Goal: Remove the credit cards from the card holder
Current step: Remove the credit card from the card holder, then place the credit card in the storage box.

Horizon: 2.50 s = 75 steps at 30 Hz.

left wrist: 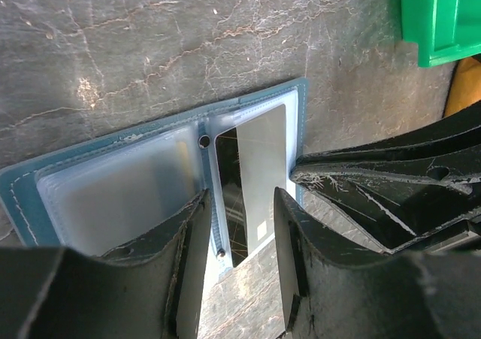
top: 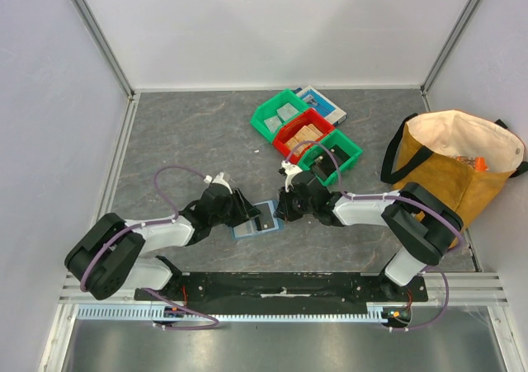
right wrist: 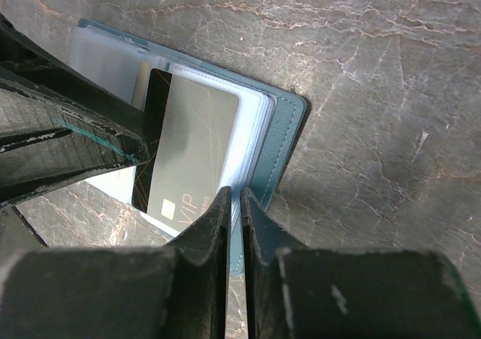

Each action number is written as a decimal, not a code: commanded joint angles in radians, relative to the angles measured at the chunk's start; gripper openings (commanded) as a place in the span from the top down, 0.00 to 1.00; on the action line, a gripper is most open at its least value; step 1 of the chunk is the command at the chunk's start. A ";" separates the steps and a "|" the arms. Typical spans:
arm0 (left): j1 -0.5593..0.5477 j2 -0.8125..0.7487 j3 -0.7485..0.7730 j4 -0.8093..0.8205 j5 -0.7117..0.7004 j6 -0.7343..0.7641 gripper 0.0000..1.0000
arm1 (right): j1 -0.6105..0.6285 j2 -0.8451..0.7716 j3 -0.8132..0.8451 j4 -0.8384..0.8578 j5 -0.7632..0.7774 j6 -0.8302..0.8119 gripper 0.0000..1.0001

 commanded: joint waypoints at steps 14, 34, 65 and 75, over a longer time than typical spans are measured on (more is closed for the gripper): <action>0.014 0.017 -0.096 0.175 0.030 -0.071 0.79 | -0.003 0.027 -0.027 -0.013 -0.029 -0.005 0.86; 0.028 -0.016 -0.138 0.237 0.079 -0.085 0.98 | -0.006 0.038 -0.022 -0.013 -0.043 0.000 0.88; 0.040 -0.617 0.002 -0.581 -0.170 0.137 0.98 | -0.012 -0.160 -0.005 -0.114 0.015 -0.032 0.80; 0.045 -0.621 0.189 -0.682 -0.004 0.389 0.98 | -0.012 -0.391 0.027 -0.209 -0.043 -0.150 0.56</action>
